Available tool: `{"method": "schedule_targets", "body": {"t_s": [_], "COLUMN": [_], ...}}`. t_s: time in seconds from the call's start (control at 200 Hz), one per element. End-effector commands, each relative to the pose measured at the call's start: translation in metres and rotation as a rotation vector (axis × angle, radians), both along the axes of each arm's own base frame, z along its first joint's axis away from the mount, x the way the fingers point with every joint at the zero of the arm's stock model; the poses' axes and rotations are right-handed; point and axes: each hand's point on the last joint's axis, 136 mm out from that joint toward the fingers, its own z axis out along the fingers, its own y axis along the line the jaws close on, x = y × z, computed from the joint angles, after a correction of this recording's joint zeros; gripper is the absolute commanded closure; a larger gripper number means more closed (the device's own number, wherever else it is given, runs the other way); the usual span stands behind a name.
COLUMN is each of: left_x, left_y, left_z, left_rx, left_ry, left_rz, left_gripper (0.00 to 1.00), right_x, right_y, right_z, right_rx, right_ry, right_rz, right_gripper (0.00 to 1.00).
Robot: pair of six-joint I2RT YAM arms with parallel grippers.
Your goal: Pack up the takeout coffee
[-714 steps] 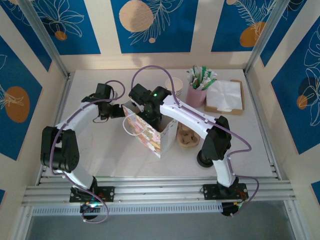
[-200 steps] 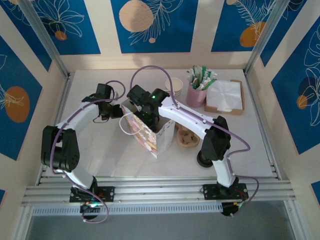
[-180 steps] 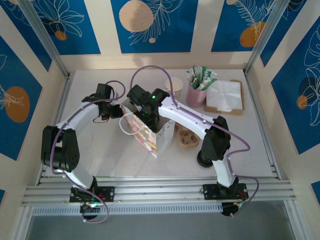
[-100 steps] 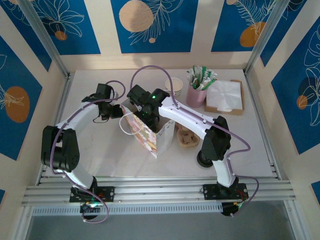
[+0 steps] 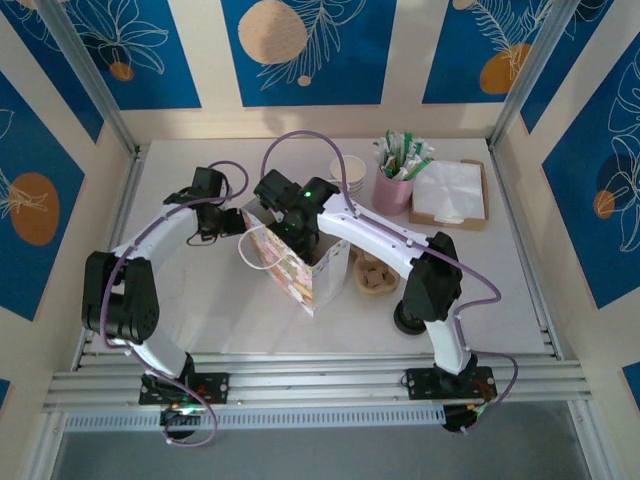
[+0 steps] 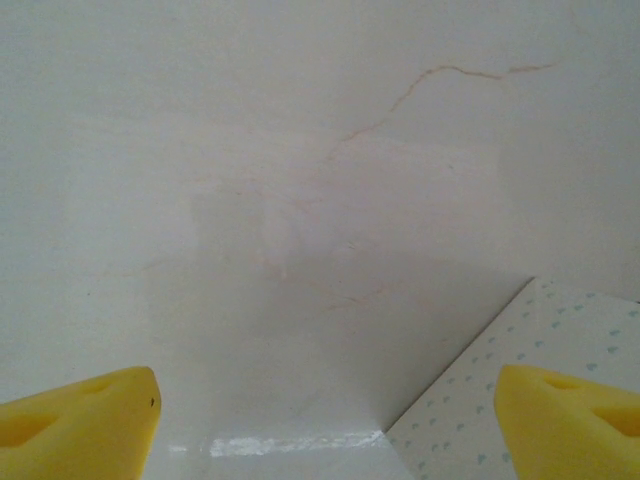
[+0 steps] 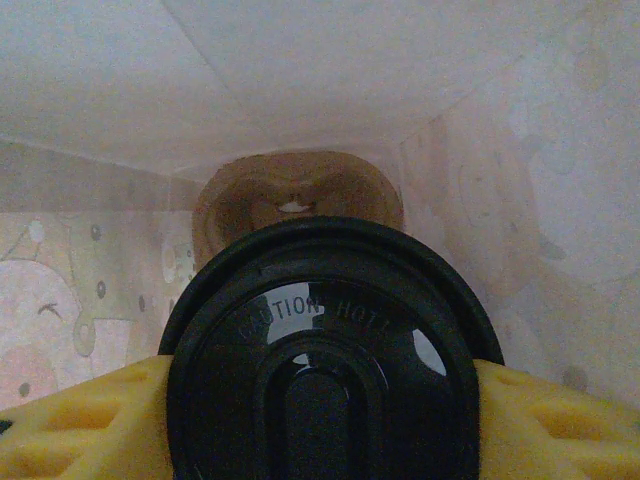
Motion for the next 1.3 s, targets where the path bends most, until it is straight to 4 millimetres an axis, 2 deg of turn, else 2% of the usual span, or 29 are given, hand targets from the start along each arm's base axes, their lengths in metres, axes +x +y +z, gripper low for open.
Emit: {"method": "schedule_targets", "body": {"t_s": [0.0,0.3,0.51,0.755,1.296], "left_x": [0.004,0.006,0.005,0.001,-0.005], "left_y": [0.006,-0.008,-0.015,-0.027,-0.035], "left_z": [-0.006,-0.037,-0.049,-0.058,-0.069], "left_rx": [0.003,-0.056,-0.082,-0.086,-0.059], "left_ry": [0.009,0.092,0.121,0.150,0.188], "left_rz": [0.078,0.062,0.046,0.007,-0.033], "left_gripper": [0.15,0.18,0.18,0.18,0.18], "right_x": [-0.042,-0.041,-0.038,-0.035,-0.022], "right_y": [-0.019,-0.020,-0.016,-0.012,-0.001], "right_z": [-0.065,-0.060,-0.056,-0.049,-0.030], "right_rx": [-0.145,-0.130,-0.106,-0.090,-0.048], "right_ry": [0.235,0.215,0.188,0.168,0.084], "right_rz": [-0.016,-0.025,-0.027,-0.025,-0.014], "right_gripper": [0.47,0.47,0.47,0.47,0.48]}}
